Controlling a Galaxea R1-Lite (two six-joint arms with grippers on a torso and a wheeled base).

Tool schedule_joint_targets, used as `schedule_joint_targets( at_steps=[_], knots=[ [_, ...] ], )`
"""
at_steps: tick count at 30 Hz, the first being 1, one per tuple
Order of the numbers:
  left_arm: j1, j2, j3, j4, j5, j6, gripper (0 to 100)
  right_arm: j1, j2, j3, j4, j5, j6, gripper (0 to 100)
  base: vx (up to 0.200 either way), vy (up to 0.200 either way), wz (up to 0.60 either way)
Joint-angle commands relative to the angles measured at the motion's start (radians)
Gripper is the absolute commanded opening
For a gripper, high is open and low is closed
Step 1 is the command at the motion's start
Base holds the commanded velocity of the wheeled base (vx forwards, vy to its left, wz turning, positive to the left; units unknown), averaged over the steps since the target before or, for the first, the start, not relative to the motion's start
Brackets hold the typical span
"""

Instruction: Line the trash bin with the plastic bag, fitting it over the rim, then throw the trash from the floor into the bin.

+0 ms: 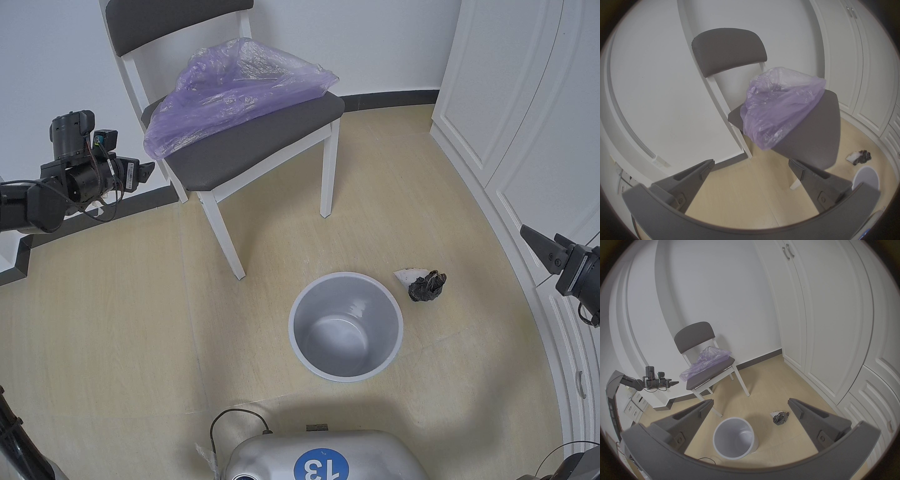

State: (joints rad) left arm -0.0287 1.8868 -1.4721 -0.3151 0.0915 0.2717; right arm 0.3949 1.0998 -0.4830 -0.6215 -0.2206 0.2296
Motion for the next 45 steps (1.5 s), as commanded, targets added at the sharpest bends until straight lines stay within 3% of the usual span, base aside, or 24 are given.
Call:
schedule_joint_targets(
  at_steps=[1, 23, 33, 34, 42, 45],
  knots=[
    [0.003, 0.095, -0.059, -0.045, 0.005, -0.002, 100, -0.001, 0.002, 0.000, -0.021, 0.000, 0.002, 100, 0.000, 0.000, 0.00],
    [0.016, 0.239, -0.284, -0.102, 0.060, -0.069, 100, -0.001, 0.000, 0.003, -0.096, 0.000, 0.013, 100, 0.000, 0.000, 0.00],
    [0.027, 0.278, -0.359, -0.088, 0.045, -0.062, 100, -0.001, -0.001, 0.003, -0.109, 0.000, 0.013, 100, 0.000, 0.000, 0.00],
    [0.027, 0.281, -0.361, -0.085, 0.040, -0.060, 0, -0.001, -0.003, 0.003, -0.109, 0.000, 0.011, 100, 0.000, 0.000, 0.00],
    [0.021, 0.264, -0.346, -0.093, 0.008, -0.100, 0, -0.001, -0.001, 0.007, -0.107, -0.005, 0.008, 100, 0.000, 0.000, 0.00],
    [0.000, 0.199, -0.316, -0.082, 0.008, -0.141, 0, 0.002, 0.005, -0.009, -0.103, -0.051, 0.004, 100, 0.000, 0.000, 0.00]
  ],
)
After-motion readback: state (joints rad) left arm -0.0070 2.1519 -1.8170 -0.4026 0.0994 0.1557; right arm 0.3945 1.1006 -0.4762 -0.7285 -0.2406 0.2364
